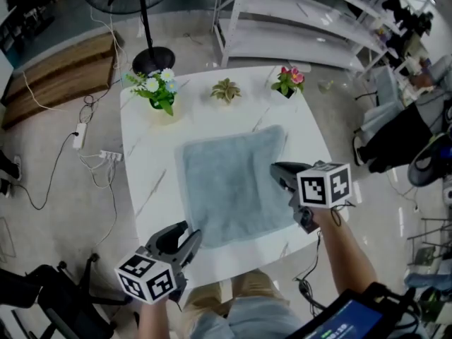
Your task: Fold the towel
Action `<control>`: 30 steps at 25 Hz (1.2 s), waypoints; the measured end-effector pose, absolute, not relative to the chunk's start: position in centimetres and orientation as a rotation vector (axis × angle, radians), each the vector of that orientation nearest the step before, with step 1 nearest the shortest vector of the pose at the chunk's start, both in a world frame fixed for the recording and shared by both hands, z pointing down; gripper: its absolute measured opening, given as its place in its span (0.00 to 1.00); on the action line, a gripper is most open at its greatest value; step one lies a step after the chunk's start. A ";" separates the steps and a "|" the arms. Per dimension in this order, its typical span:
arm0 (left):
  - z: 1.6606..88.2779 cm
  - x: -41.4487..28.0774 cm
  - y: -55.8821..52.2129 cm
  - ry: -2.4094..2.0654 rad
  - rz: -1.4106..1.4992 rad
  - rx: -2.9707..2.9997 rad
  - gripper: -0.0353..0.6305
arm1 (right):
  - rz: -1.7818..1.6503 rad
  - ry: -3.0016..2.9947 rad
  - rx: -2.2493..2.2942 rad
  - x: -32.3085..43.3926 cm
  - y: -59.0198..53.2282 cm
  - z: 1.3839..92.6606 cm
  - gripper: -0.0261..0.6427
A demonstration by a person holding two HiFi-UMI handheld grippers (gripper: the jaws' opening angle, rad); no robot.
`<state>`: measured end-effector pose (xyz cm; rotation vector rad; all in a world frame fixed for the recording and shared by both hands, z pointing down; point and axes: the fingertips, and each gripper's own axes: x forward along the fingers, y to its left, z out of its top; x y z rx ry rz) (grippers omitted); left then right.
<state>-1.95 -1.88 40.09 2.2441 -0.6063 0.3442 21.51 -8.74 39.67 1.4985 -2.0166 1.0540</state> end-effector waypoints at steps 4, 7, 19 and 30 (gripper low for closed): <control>38.5 -5.0 -1.0 -0.652 0.271 2.253 0.30 | 0.926 -2.022 1.424 15.3 -9.9 38.2 0.09; 38.0 -7.0 0.3 -0.674 0.219 2.250 0.30 | 0.868 -2.001 1.355 10.6 -10.5 39.3 0.09; 39.5 -12.4 3.9 -0.750 0.158 2.179 0.30 | 0.721 -1.870 1.168 -0.1 -12.6 49.6 0.09; 38.3 -12.0 3.8 -0.757 0.154 2.206 0.29 | 0.762 -2.083 1.037 -2.9 -9.7 43.1 0.43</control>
